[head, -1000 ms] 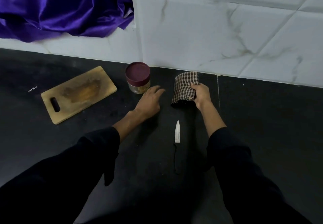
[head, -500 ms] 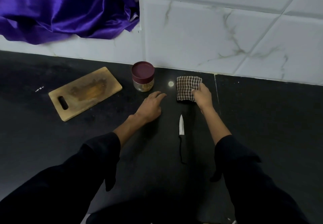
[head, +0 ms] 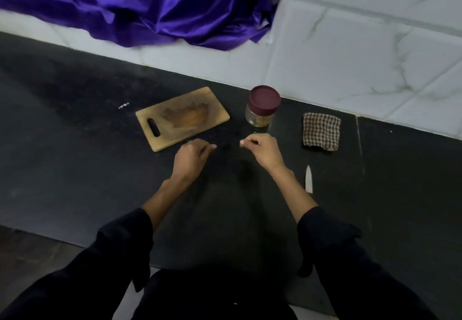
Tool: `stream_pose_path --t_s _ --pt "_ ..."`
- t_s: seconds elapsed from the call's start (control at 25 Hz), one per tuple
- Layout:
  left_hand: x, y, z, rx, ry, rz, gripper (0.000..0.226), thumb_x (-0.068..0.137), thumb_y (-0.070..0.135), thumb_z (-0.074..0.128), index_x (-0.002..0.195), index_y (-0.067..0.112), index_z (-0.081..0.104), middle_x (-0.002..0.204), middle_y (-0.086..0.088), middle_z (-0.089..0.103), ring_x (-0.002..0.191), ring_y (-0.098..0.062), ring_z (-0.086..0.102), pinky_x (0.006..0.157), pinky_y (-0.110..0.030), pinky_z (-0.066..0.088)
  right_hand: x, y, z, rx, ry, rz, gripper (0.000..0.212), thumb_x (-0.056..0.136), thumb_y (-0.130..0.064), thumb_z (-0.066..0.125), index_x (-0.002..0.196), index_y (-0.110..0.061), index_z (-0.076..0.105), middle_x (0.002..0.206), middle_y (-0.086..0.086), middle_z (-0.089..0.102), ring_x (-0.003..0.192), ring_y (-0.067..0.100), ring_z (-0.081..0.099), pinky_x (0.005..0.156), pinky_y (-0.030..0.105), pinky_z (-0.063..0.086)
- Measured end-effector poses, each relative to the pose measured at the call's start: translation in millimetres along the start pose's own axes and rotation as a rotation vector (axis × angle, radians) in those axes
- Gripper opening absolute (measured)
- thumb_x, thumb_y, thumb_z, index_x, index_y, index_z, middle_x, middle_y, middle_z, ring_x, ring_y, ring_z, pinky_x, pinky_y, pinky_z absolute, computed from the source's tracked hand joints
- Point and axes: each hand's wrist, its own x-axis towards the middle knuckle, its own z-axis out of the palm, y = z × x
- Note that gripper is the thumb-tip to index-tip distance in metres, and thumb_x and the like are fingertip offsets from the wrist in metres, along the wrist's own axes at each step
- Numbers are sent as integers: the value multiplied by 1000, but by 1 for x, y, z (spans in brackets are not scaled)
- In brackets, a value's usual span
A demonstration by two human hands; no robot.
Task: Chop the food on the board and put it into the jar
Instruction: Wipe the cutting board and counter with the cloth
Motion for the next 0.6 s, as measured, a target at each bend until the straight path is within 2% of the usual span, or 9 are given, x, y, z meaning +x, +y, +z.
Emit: stream_pose_path --t_s 0.04,0.12,0.2,0.24,0.32,0.4,0.52,0.6 --pt "2 -11 -10 -25 35 -81 25 95 12 51 117 12 63 105 -9 67 94 -24 63 79 -35 52 11 -9 11 -39 -46 -15 22 92 -4 61 108 -13 73 113 4 72 107 17 64 93 27 48" --pt "6 -30 -29 -101 56 -268 54 91 -3 45 142 13 40 116 -19 62 98 -32 61 77 -33 48 35 -27 30 -146 -129 -36 46 91 9 53 130 -14 62 133 7 61 124 22 55 100 28 43" --pt "14 -49 -46 -186 49 -447 70 90 -2 45 151 16 17 128 -21 54 99 -31 57 77 -33 44 69 -40 50 -279 -157 -39 54 90 10 47 140 -10 50 140 13 54 129 29 50 103 32 41" --pt "20 -58 -51 -221 45 -505 72 90 1 45 152 18 12 134 -20 50 105 -33 55 80 -34 44 86 -42 59 -339 -144 -42 53 89 9 45 139 -8 51 138 16 54 127 32 51 103 36 43" --pt "29 -72 -56 -242 67 -571 68 90 8 48 150 16 17 138 -17 45 116 -36 50 91 -39 46 115 -43 72 -454 -89 -31 43 89 5 43 129 -4 56 129 18 56 121 38 53 100 43 46" --pt "41 -88 -58 -152 129 -652 58 91 21 52 142 6 31 133 -20 43 118 -39 46 95 -45 44 139 -43 80 -552 -30 22 33 95 -4 41 125 0 56 130 20 51 122 40 49 102 46 43" --pt "53 -104 -59 -16 170 -797 51 89 31 56 126 -3 43 129 -23 41 118 -42 41 93 -49 40 162 -41 85 -664 -21 98 33 98 -8 43 128 2 52 140 24 40 130 42 40 107 46 38" --pt "55 -114 -57 54 138 -803 46 87 30 60 120 -1 48 126 -21 42 114 -41 46 87 -48 43 173 -38 88 -679 -22 122 33 96 -9 47 127 -1 54 140 23 38 130 42 40 105 46 39"
